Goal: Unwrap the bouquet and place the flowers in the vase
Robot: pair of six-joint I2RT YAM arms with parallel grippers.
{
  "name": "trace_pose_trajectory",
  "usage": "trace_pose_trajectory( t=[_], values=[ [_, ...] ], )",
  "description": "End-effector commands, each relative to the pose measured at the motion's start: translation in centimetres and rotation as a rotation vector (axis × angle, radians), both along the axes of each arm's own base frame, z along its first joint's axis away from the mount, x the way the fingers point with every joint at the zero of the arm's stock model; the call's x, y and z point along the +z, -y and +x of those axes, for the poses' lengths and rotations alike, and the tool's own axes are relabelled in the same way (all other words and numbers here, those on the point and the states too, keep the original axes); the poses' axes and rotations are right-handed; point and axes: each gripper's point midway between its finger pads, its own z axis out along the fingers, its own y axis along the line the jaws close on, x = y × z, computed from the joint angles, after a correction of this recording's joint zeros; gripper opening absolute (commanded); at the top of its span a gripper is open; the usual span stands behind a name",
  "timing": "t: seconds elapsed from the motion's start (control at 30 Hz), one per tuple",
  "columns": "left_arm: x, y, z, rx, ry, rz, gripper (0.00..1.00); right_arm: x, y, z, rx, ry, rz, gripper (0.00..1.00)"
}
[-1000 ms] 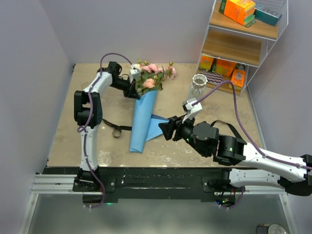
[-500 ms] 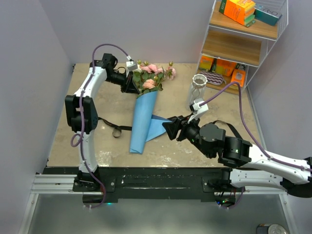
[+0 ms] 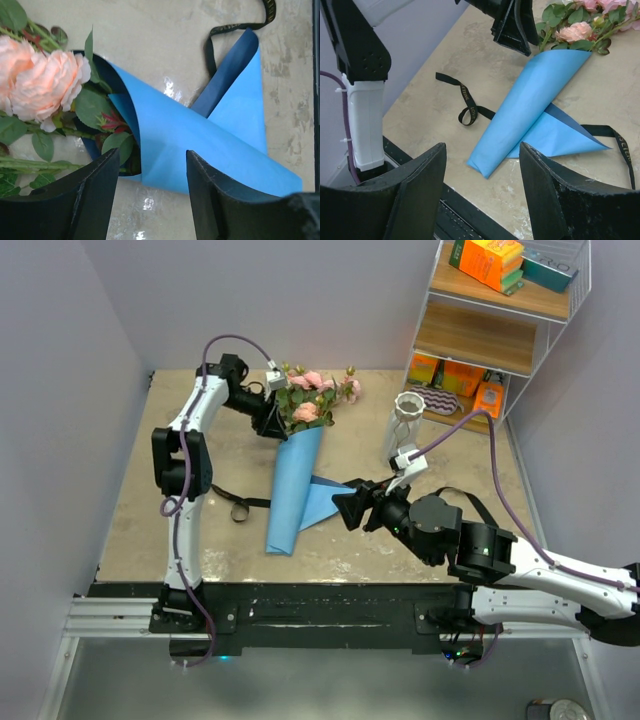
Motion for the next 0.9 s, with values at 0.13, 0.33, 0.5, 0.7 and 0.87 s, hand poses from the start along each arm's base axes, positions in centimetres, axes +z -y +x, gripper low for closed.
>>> trace_pose_trajectory(
  t=[0.13, 0.33, 0.5, 0.7, 0.87],
  values=[
    [-1.6, -0.1, 0.1, -0.026, 0.01, 0.035, 0.6, 0.8, -0.5, -0.1, 0.024, 0.021, 0.019, 0.64],
    [-3.6, 0.2, -0.6, -0.041, -0.021, 0.045, 0.59, 0.8, -0.9, -0.2, 0.039, 0.028, 0.014, 0.62],
    [-4.1, 0.3, -0.1, -0.033, -0.017, 0.04, 0.59, 0.4, -1.5, -0.7, 0.078, 0.018, 0.02, 0.6],
    [-4.5, 0.5, -0.4, -0.045, -0.017, 0.03, 0.56, 0.2, -1.7, -1.0, 0.096, 0.01, 0.031, 0.59],
    [-5.2, 0.3, -2.1, -0.085, -0.061, 0.028, 0.43, 0.4, -2.0, -1.2, 0.114, 0.009, 0.041, 0.57]
  ],
)
